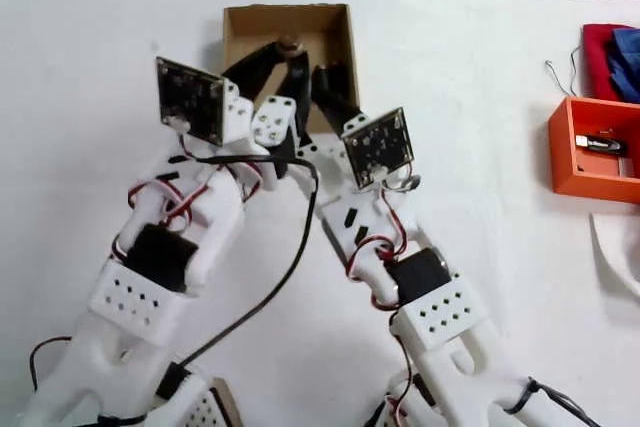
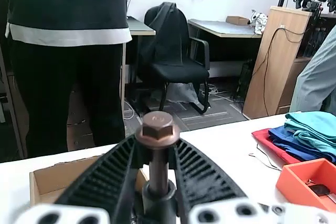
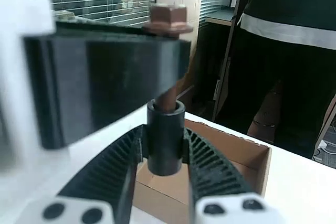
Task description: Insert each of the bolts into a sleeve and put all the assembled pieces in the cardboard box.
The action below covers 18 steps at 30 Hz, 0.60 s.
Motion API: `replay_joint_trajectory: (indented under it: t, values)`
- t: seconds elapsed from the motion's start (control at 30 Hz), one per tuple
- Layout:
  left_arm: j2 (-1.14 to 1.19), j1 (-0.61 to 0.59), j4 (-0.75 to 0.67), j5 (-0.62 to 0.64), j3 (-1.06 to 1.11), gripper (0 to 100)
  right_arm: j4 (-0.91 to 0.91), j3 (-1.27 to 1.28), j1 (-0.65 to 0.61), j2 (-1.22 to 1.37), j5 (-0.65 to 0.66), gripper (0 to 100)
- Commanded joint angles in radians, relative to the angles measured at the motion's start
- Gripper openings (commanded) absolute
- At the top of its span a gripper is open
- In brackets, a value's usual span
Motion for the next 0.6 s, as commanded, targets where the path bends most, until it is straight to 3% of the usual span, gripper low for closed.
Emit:
replay_joint_trajectory:
  t: [0.0, 0.57]
  values:
    - [-0.003, 0.003, 0.005, 0.006, -0.012, 2, -0.021, -0.071, 0.025, -0.002, -0.005, 2.1]
    - [-0.003, 0.002, 0.097, 0.005, 0.028, 2, 0.002, -0.068, 0.024, -0.059, -0.005, 2.1]
